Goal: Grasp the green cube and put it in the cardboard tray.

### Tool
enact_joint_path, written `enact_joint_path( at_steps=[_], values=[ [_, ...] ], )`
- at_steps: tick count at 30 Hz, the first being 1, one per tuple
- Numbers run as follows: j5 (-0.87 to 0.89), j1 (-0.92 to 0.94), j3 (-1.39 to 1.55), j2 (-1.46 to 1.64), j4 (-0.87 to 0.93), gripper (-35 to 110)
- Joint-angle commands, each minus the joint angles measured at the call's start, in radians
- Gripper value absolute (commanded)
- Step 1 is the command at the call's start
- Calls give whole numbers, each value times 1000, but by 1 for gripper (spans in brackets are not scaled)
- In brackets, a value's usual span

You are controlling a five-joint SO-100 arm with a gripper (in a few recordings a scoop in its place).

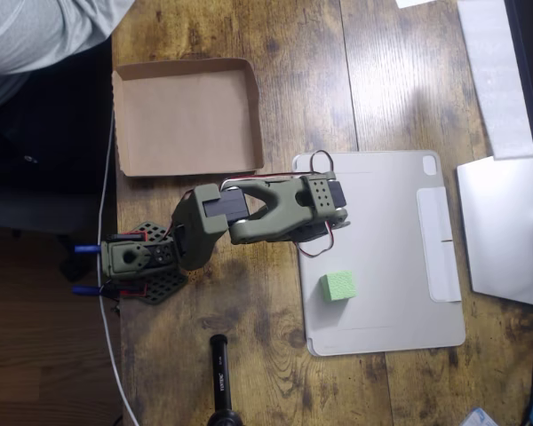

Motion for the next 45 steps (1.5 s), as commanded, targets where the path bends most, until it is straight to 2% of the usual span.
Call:
enact_joint_path(
  at_steps=[1, 17, 22, 28, 36, 45],
  values=[
    [-9, -83, 31, 190, -12, 0],
    [-9, -83, 28, 195, -12, 0],
    [-23, -44, -67, 207, -44, 0],
    [-179, 91, -190, 199, -179, 0],
    [-313, 285, -494, 132, -158, 2],
    [-385, 403, -453, 104, -236, 3]
  ],
)
